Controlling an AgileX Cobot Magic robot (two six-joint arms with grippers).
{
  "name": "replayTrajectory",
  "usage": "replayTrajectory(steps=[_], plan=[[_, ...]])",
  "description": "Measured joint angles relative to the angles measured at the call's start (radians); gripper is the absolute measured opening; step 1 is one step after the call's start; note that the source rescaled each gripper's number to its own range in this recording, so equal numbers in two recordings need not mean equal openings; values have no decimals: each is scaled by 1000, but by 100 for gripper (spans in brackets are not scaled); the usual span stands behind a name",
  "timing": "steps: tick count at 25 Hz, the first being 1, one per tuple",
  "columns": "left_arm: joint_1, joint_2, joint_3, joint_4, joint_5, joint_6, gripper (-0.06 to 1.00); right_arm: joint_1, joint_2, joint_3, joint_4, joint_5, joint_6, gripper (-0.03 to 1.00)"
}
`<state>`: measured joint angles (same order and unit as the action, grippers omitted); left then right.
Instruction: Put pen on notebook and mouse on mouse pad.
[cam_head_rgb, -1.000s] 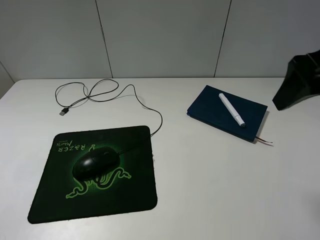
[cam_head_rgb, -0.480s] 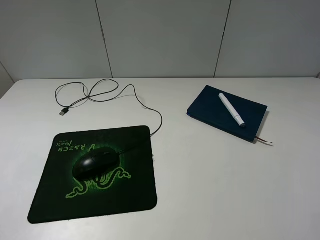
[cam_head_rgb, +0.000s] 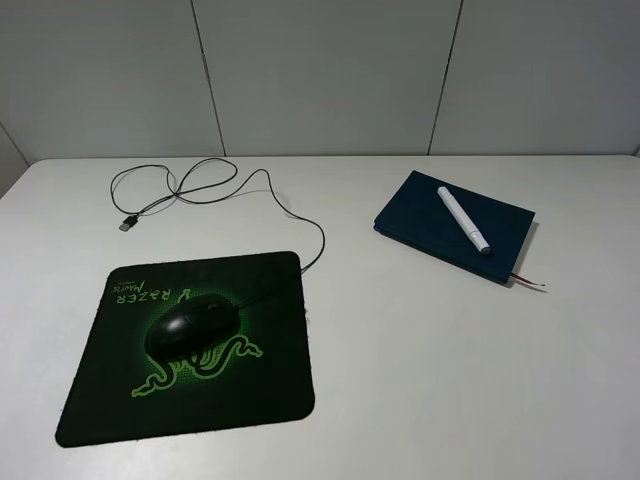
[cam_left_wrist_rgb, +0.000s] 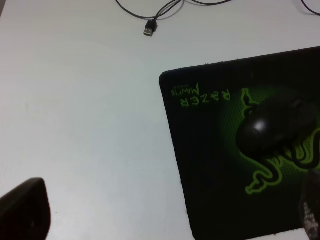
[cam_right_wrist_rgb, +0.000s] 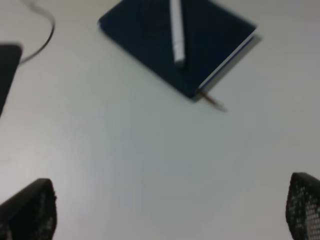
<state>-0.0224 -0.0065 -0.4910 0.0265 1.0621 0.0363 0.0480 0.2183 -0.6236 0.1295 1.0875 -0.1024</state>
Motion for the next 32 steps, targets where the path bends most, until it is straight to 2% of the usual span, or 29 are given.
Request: replayTrajectory(steps=[9, 14, 32], plan=[[0, 0, 0, 0, 0, 0, 100, -139, -158, 126, 0, -53, 1, 100], [0, 0, 0, 0, 0, 0, 100, -145, -222, 127, -1, -58, 4, 100], [0, 0, 0, 0, 0, 0, 100, -145, -225, 127, -15, -58, 27, 100]])
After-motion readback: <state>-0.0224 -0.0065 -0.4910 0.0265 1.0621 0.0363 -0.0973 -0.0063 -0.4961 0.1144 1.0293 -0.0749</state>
